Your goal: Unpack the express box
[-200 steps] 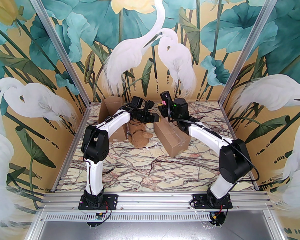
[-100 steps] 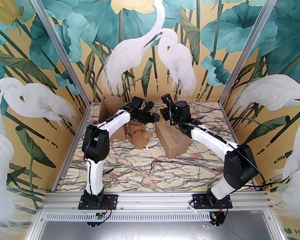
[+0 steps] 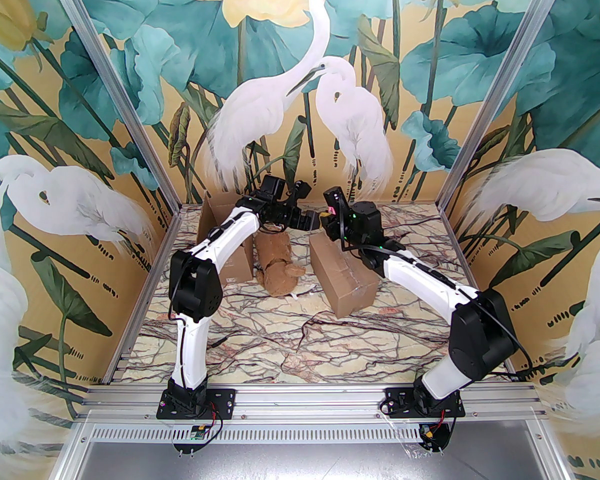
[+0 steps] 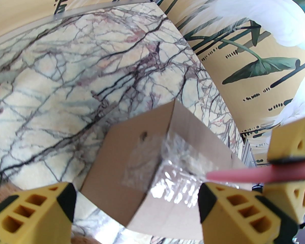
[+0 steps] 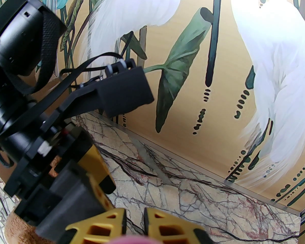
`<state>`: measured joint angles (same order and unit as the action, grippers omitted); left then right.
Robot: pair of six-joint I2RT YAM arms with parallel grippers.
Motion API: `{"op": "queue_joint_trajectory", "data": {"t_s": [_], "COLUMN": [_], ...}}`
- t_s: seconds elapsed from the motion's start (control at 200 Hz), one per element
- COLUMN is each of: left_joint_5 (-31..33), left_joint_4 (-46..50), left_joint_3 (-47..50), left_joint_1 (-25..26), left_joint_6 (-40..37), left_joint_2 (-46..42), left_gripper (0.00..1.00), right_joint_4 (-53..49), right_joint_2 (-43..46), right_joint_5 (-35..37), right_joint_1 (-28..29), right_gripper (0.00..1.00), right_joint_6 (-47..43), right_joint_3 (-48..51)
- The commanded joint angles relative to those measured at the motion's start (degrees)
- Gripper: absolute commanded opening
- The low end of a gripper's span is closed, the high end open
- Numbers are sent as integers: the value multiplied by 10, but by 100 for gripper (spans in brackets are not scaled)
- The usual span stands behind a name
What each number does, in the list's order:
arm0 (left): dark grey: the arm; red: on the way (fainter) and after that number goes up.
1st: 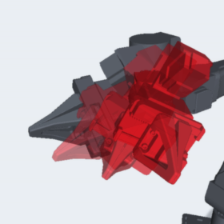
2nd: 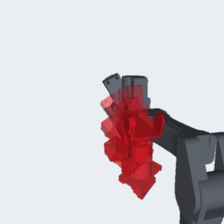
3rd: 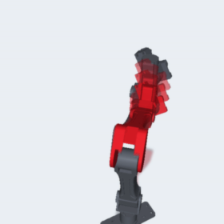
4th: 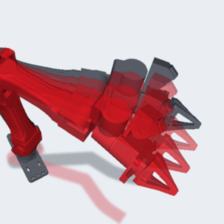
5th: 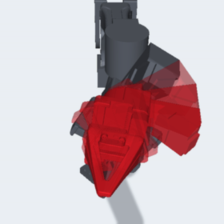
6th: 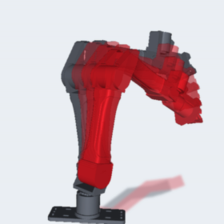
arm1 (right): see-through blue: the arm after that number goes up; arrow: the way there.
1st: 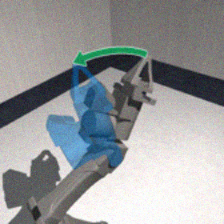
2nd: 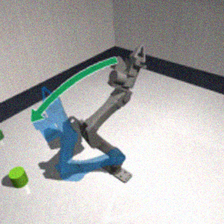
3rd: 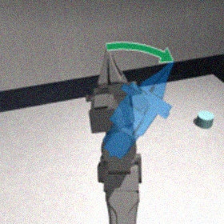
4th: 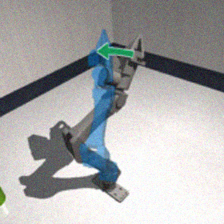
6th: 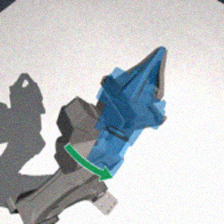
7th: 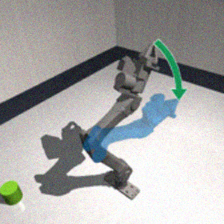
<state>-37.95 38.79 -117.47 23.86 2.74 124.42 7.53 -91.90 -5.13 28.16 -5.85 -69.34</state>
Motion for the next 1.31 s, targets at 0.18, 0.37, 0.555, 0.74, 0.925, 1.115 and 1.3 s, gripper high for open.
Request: {"op": "queue_joint_trajectory", "data": {"t_s": [0.18, 0.37, 0.555, 0.74, 0.925, 1.115, 1.3], "left_joint_5": [-48, -26, 6, 19, 42, 54, 59], "left_joint_4": [-2, -13, -15, -20, -15, -9, -2], "left_joint_3": [-4, 18, 29, 42, 47, 46, 51], "left_joint_1": [14, 13, 0, -4, -7, -9, -11], "left_joint_6": [-7, 6, 51, 73, 85, 95, 97], "left_joint_2": [53, 61, 69, 69, 72, 77, 76], "left_gripper": [84, 82, 76, 73, 70, 69, 67], "right_joint_4": [-29, -36, -57, -87, -103, -124, -135], "right_joint_2": [-5, -3, 9, 23, 35, 51, 65], "right_joint_5": [-16, -14, 11, 44, 58, 73, 75], "right_joint_1": [6, 5, 7, 10, 20, 23, 24], "right_gripper": [0, 0, 0, 0, 0, 0, 0], "right_joint_6": [16, 28, 67, 99, 112, 134, 143], "right_joint_3": [5, 7, 14, 21, 36, 42, 53]}}
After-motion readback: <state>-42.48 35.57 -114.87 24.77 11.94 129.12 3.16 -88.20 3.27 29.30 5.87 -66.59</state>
